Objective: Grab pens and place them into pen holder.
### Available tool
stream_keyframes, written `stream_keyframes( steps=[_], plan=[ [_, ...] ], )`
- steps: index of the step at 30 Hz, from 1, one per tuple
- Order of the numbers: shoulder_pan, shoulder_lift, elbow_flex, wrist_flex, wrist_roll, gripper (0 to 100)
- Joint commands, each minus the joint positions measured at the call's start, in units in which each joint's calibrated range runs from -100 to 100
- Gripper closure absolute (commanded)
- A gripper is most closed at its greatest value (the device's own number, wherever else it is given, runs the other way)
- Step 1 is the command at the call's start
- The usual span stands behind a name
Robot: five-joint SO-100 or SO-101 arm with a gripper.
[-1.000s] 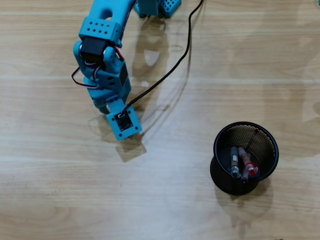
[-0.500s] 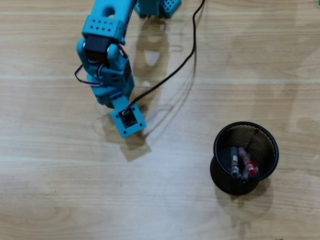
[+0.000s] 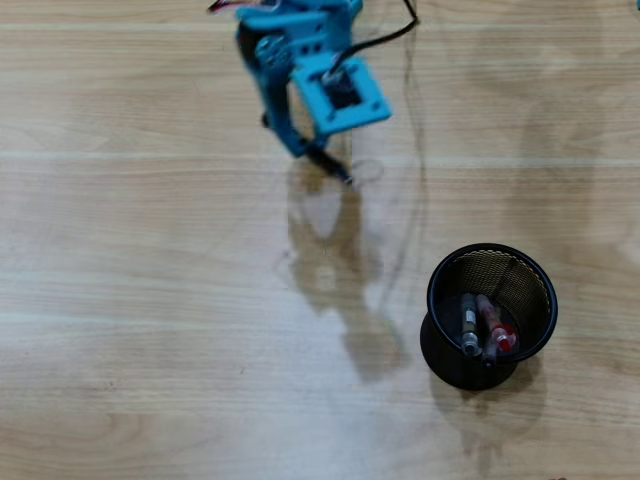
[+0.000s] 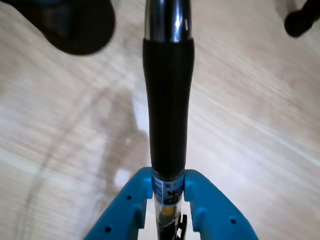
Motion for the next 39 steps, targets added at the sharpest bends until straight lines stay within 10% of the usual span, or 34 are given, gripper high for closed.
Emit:
stream_keyframes(
  steps=[1, 17, 39],
  plan=[
    [-6.1, -5.8, -1.7, -4.9, -3.6, 98],
    [-19.9, 7.3, -4.1, -49.2, -6.5, 98],
    [-20.9, 28.9, -6.7, -81.1, -13.3, 98]
  ],
)
